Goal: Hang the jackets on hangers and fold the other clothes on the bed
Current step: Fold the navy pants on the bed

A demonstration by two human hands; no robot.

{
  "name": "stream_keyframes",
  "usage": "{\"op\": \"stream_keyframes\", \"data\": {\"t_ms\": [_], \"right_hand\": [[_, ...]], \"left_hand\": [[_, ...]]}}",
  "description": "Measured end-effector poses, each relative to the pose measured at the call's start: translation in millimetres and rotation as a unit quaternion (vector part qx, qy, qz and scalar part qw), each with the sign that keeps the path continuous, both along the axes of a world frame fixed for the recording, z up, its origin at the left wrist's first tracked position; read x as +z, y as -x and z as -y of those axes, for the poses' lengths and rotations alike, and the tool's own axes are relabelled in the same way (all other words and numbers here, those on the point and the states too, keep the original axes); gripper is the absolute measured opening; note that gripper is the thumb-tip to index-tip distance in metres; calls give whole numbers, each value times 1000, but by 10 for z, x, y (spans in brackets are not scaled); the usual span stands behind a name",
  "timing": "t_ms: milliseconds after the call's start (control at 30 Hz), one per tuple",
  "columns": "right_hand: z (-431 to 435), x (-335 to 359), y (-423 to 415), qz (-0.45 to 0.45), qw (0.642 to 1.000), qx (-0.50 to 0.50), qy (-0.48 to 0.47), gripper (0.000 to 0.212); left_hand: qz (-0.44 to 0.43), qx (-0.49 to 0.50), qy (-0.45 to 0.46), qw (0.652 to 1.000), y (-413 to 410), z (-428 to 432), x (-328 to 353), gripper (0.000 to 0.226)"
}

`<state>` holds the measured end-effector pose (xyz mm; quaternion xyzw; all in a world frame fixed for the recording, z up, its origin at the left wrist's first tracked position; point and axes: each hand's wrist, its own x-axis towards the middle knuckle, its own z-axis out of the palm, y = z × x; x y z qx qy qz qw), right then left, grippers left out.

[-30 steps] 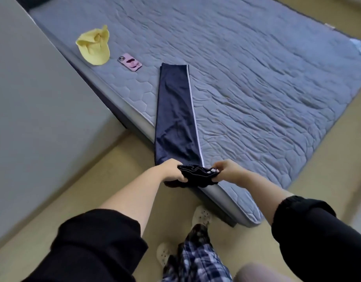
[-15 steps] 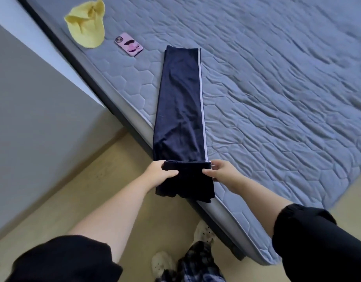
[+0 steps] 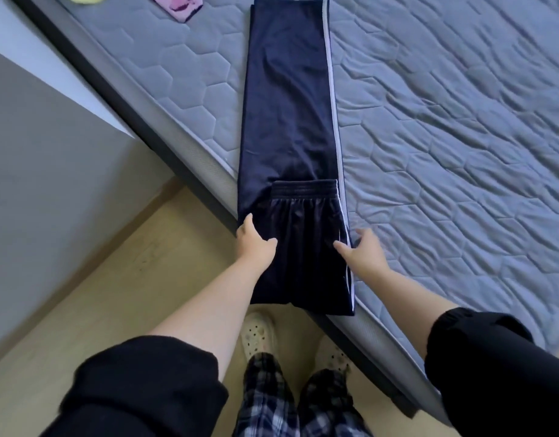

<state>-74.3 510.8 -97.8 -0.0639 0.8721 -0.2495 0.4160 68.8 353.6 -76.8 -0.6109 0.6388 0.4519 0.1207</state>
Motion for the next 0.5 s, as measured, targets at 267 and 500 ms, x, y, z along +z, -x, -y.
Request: {"op": "stream_keyframes", "data": {"t_ms": [267,500], "right_hand": [[-255,-337,-276,138,982,-128,23,48],[-294,-51,-185,304,926,-215,63,35]], "left_hand": [[-33,150,-168,974,-367,-29,-468,99],[-1,116,-259,959,-513,-137,-360,41]]}}
